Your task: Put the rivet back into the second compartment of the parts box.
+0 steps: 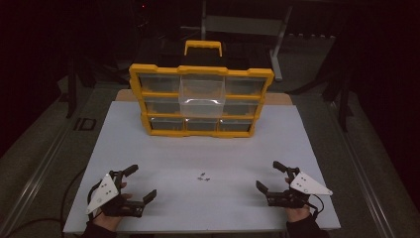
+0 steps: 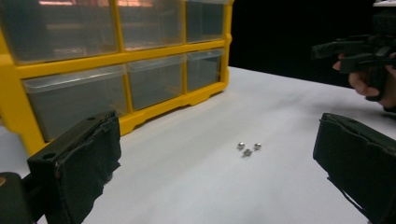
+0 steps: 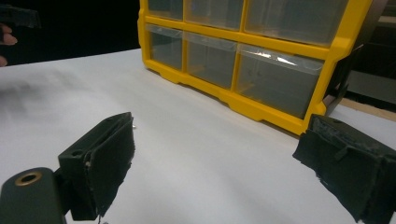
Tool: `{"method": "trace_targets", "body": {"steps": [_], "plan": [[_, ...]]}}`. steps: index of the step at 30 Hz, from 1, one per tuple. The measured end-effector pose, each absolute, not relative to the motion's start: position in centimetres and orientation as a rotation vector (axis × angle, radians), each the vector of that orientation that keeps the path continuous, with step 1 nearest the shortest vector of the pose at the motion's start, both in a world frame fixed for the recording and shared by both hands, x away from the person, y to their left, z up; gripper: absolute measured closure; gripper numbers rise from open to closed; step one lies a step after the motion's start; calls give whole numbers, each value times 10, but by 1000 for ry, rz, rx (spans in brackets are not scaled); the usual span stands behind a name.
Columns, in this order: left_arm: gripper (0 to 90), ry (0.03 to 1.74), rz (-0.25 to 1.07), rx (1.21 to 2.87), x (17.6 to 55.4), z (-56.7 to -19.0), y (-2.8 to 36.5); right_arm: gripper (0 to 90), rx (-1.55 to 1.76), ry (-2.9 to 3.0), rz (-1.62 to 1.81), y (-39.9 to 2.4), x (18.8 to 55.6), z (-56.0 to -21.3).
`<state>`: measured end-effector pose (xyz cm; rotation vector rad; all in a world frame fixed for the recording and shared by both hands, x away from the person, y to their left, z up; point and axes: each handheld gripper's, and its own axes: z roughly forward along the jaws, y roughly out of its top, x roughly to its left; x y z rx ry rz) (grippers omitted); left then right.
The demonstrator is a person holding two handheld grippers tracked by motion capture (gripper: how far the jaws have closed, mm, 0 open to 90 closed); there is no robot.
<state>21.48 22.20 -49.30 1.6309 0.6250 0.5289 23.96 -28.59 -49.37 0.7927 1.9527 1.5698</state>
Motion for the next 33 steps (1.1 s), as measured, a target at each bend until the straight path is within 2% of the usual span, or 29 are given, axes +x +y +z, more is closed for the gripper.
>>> {"method": "trace_targets", "body": {"steps": [11, 16, 25, 33], "plan": [[7, 588, 494, 1618, 217, -479, 221, 90, 794, 1935, 1580, -287, 237, -490], [7, 539, 498, 1613, 219, -448, 225, 90, 781, 1924, 1588, -286, 235, -487], [7, 424, 430, 1547, 241, -384, 233, 91, 794, 1920, 1592, -288, 235, -487], [7, 348, 365, 1649, 262, -359, 209, 91, 803, 1919, 1590, -288, 236, -488]]}}
